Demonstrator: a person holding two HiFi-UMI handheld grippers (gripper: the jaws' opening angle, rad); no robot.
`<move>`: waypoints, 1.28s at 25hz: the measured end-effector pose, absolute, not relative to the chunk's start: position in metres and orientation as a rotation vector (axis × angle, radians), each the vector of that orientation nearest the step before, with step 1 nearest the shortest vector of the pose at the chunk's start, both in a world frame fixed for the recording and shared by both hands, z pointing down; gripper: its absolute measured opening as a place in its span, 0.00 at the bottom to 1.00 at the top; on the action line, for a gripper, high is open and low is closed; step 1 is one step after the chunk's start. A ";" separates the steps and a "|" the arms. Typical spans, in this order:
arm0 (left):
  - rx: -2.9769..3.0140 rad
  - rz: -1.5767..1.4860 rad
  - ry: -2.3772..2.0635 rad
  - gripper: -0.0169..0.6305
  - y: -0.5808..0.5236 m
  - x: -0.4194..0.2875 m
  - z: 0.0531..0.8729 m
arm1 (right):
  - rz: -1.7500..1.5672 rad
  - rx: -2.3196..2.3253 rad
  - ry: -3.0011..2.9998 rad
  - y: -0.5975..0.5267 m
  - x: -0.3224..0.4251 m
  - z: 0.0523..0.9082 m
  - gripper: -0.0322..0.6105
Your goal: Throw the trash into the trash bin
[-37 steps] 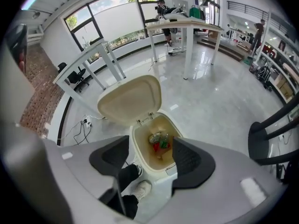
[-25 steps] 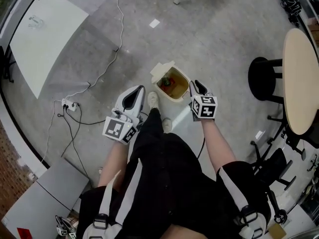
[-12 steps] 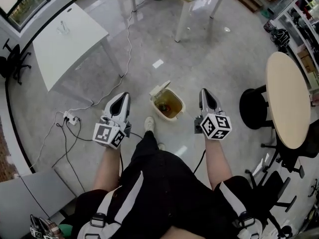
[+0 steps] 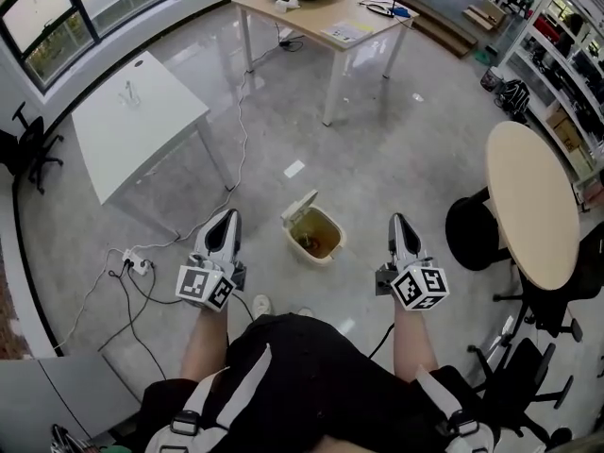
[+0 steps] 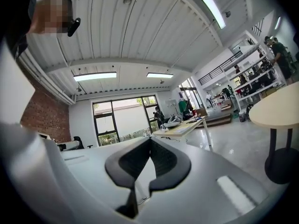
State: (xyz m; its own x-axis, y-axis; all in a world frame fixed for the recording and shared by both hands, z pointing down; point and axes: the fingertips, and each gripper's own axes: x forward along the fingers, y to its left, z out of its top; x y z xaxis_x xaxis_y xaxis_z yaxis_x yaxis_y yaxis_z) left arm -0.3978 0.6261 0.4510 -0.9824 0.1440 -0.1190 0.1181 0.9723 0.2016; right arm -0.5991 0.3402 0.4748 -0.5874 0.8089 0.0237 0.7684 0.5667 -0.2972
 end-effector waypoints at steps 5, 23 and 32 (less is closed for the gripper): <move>0.182 0.269 2.967 0.03 0.638 -0.379 0.434 | 0.386 -1.421 -2.659 0.370 -0.572 0.460 0.06; 0.196 0.275 2.937 0.03 0.682 -0.345 0.432 | 0.307 -1.604 -2.645 0.457 -0.525 0.440 0.06; 0.190 0.273 2.946 0.03 0.687 -0.340 0.433 | 0.280 -1.617 -2.639 0.466 -0.517 0.439 0.06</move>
